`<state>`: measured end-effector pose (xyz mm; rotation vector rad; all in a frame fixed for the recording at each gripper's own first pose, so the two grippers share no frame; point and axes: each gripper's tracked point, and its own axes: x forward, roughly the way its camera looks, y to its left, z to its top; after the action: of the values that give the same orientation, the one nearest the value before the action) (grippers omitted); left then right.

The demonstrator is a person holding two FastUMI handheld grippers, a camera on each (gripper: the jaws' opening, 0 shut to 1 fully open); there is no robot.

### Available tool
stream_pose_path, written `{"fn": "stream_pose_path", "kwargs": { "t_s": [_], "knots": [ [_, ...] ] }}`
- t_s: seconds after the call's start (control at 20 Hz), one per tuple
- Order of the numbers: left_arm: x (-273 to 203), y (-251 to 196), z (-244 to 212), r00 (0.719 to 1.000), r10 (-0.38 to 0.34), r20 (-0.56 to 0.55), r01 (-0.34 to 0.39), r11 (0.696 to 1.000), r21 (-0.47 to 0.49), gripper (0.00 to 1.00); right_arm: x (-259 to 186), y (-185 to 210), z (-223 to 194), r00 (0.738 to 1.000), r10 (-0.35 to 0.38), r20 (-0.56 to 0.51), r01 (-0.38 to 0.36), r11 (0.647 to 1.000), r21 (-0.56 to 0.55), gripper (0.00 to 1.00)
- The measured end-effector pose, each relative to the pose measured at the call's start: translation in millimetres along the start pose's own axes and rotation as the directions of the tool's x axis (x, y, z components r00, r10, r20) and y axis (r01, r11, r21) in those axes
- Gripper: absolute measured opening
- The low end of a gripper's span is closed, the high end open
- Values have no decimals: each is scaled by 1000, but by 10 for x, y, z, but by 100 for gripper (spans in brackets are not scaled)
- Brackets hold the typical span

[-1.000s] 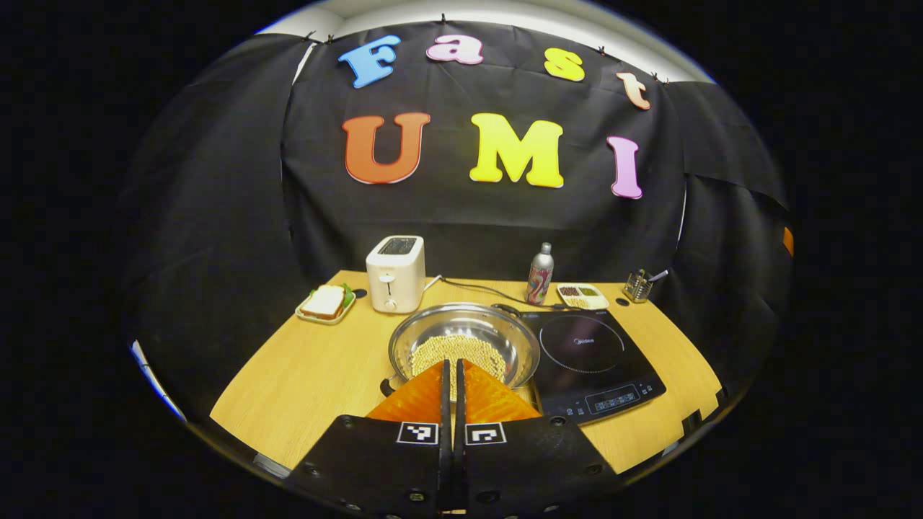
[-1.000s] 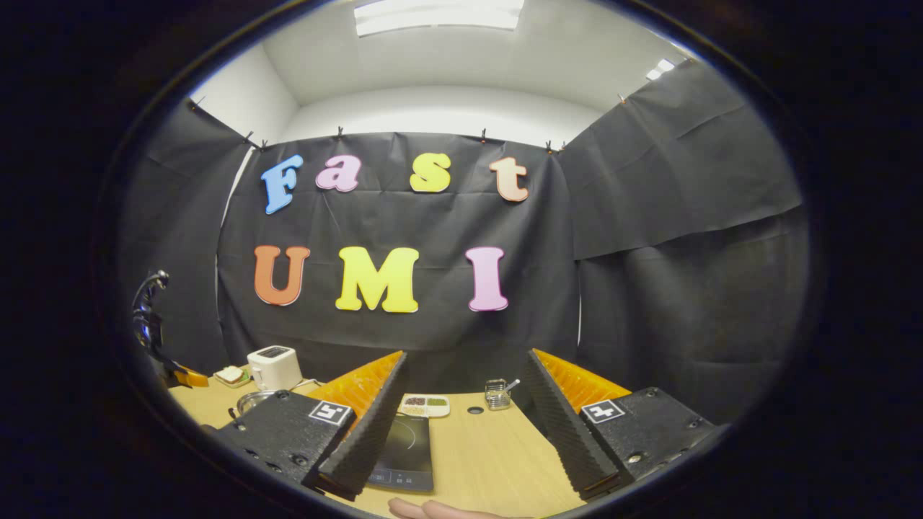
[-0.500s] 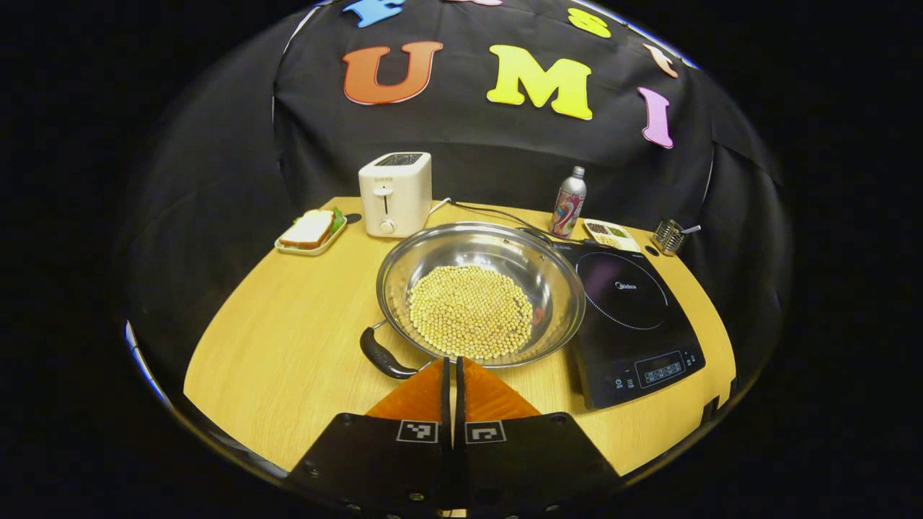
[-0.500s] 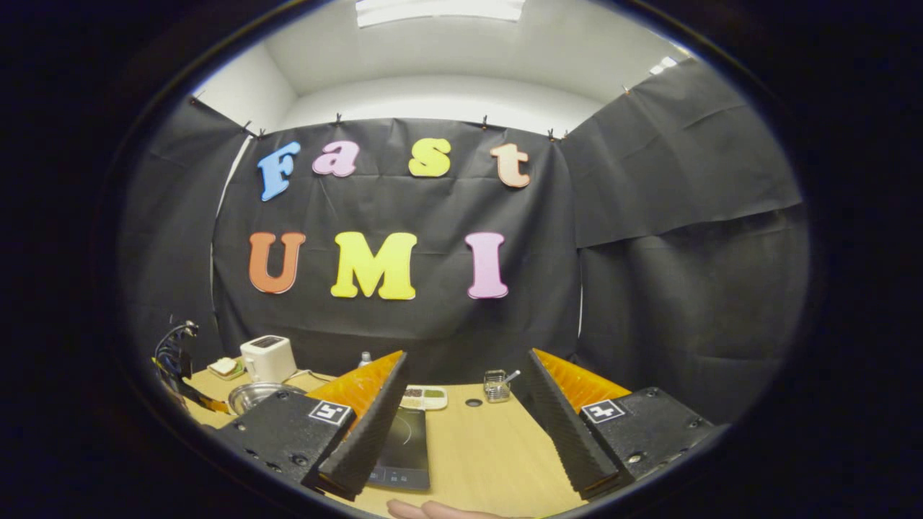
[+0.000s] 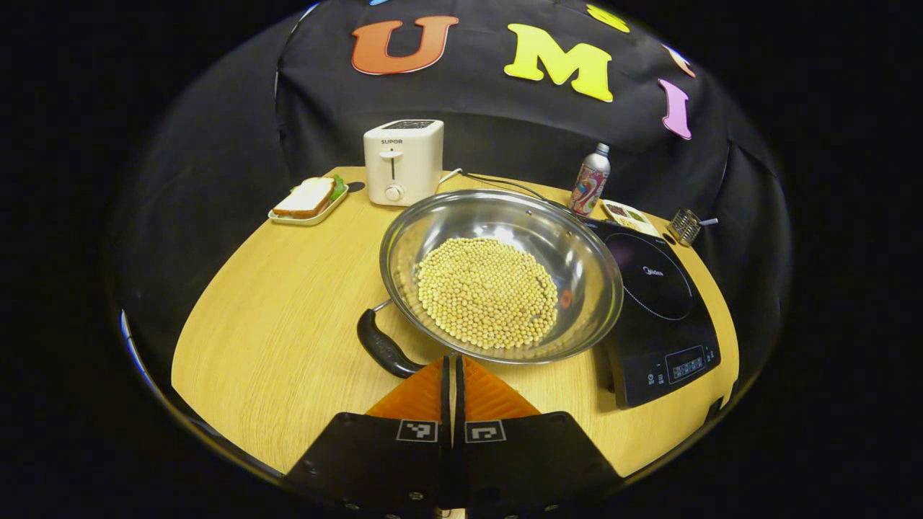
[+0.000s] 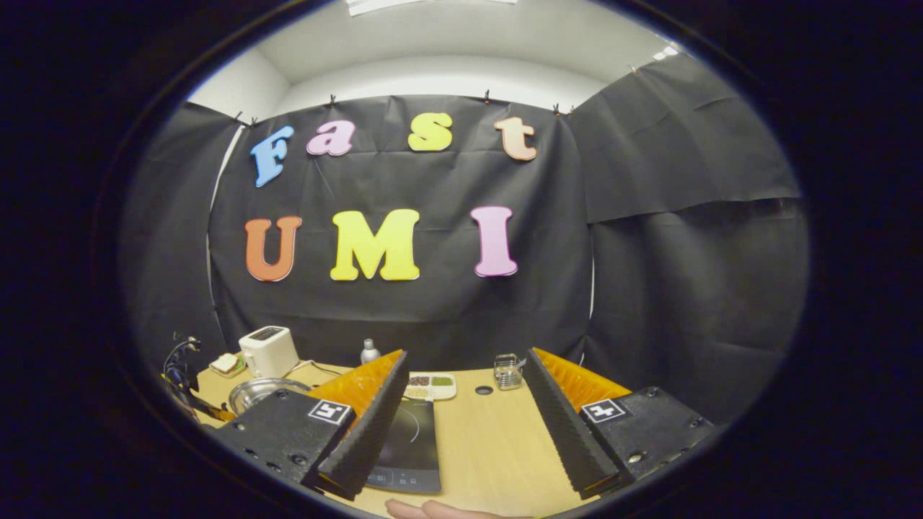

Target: First push the handle of the pot to place it horizontally, then grasp the pot with both hands and set it on the induction cooktop.

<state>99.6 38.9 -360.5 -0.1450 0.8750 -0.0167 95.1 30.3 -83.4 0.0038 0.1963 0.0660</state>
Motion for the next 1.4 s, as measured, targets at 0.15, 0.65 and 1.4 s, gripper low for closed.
{"fn": "stream_pose_path", "kwargs": {
  "t_s": [0.15, 0.65, 1.4],
  "knots": [
    [29, 11, 90, 1000, -14, 17, 14, 999, -43, 0, 54, -68, 86, 1000, -18, 17, 18, 1000, 1, 100],
    [9, 111, 105, 998, -64, -11, 63, 993, -95, 0, 198, -17, 162, 999, -5, 46, 4, 1000, 4, 97],
    [182, 159, -52, 990, -89, -105, 72, 985, -155, 10, 449, -89, -35, 1000, 0, 8, 0, 999, 43, 96]
  ]
}}
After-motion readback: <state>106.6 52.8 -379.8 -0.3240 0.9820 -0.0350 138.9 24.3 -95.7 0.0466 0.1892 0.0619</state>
